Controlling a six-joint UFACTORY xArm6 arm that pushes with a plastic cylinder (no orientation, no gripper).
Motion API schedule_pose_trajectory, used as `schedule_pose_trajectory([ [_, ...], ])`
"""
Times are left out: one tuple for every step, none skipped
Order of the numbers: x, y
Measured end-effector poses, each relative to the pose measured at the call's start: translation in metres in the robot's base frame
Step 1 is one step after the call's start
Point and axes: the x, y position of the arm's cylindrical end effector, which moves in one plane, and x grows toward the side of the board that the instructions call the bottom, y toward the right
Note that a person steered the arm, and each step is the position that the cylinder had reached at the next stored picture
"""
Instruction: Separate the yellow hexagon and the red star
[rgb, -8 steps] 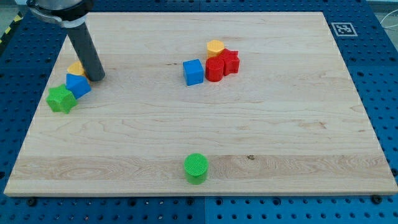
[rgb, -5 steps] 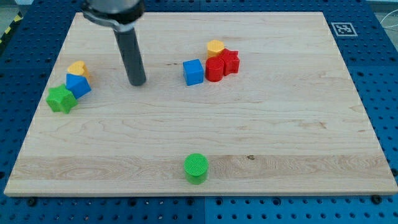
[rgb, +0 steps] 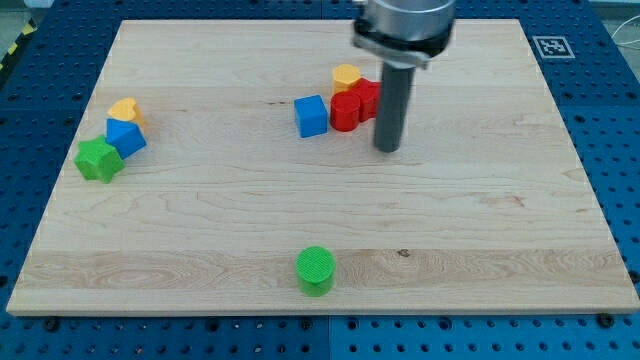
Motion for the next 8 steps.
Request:
schedule_pose_trajectory([
  [-0.036,0.029],
  [-0.081,0.036],
  [-0.095,0.011],
  [-0.093,-0.033],
  [-0.093,-0.070],
  [-0.107,-0.078],
  [-0.109,-0.098],
  [-0.100,-0.111],
])
